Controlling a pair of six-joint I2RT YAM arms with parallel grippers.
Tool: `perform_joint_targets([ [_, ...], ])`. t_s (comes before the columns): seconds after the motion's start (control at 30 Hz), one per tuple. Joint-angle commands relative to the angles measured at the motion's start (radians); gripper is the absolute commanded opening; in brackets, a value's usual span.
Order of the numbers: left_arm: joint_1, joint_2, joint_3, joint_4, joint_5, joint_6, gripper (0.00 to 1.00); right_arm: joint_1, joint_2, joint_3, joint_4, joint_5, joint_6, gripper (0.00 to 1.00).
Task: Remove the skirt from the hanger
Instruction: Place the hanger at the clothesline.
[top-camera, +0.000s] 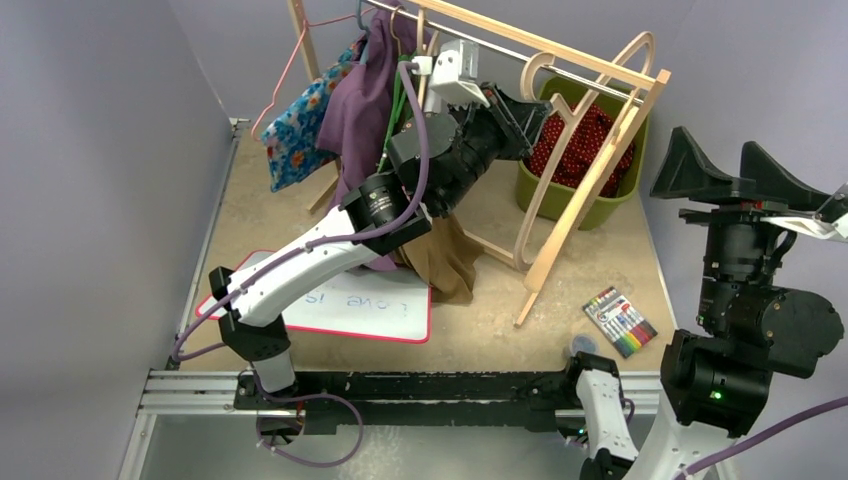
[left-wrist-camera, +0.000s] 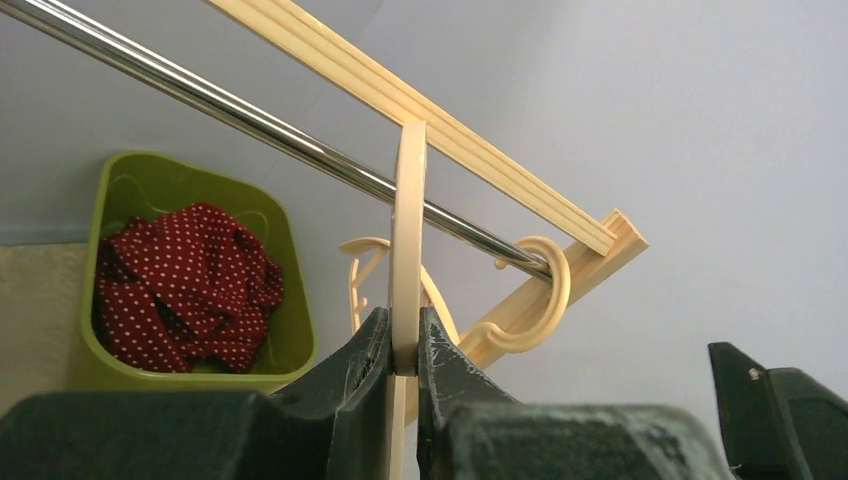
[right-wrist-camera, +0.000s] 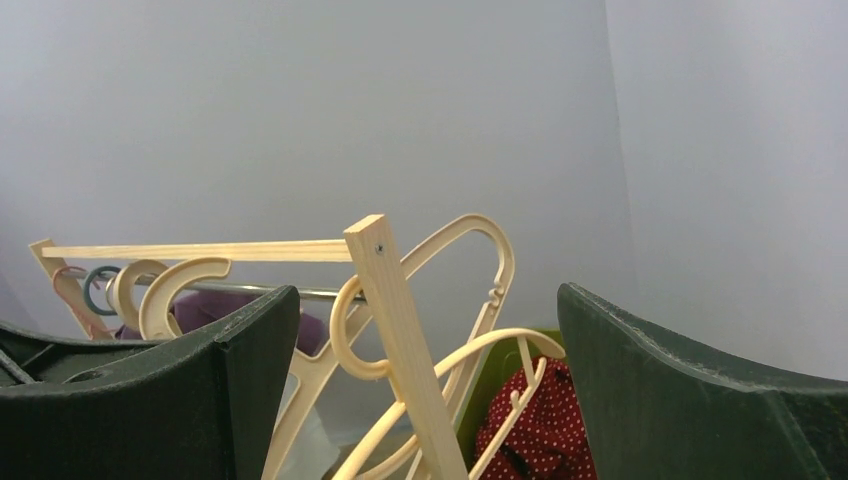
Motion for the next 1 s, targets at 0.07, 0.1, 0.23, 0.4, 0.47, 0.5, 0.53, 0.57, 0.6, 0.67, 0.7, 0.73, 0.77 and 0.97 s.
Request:
perform_joint_targets([
  [0.07,0.05,0.019,0.047,0.093,0.125,-0.176,0.0,0.0,0.008,0.019,-0.002,0.023,-0.005,0.99],
  [0.1,0.055,0.021,0.042,0.101,0.133,-0.194,0.0,0.0,0.006,0.017,-0.002,0.023,-0.008,0.99],
  [0.23,0.066,-0.008,-0.042,0.17,0.137,-0.252,0.0,0.0,-0.001,0.0,-0.001,0.023,-0.011,0.99],
  [0.4,0.077,-0.043,-0.114,0.208,0.093,-0.26,0.0,0.002,-0.002,-0.013,0.007,0.02,-0.014,0.99],
  [0.47,0.088,-0.037,-0.107,0.204,0.091,-0.259,0.0,0.003,-0.003,-0.02,0.009,0.018,-0.014,0.99],
  [0.5,0.099,-0.03,-0.099,0.201,0.094,-0.261,0.0,0.003,-0.005,-0.024,0.011,0.018,-0.014,0.99],
  [0.53,0.104,-0.02,-0.085,0.197,0.097,-0.258,0.0,0.003,-0.003,-0.026,0.011,0.018,-0.015,0.99],
  [0.57,0.113,-0.008,-0.065,0.18,0.105,-0.259,0.0,0.003,-0.005,-0.028,0.011,0.019,-0.015,0.99],
  [0.6,0.119,0.008,-0.036,0.163,0.114,-0.258,0.0,0.003,-0.006,-0.03,0.012,0.019,-0.015,0.99],
  [0.67,0.122,0.032,0.007,0.141,0.124,-0.247,0.0,0.003,-0.007,-0.03,0.012,0.021,-0.016,0.99],
  [0.7,0.123,0.042,0.024,0.138,0.132,-0.243,0.0,0.003,-0.007,-0.031,0.011,0.021,-0.017,0.99],
  [0.73,0.123,0.053,0.04,0.128,0.137,-0.242,0.0,0.003,-0.008,-0.033,0.011,0.02,-0.018,0.99],
  [0.77,0.124,0.063,0.057,0.119,0.141,-0.241,0.0,0.003,-0.009,-0.034,0.011,0.021,-0.02,0.99],
  [0.97,0.115,0.117,0.143,0.084,0.157,-0.17,0.0,0.003,-0.008,-0.051,0.017,0.022,-0.023,1.0],
])
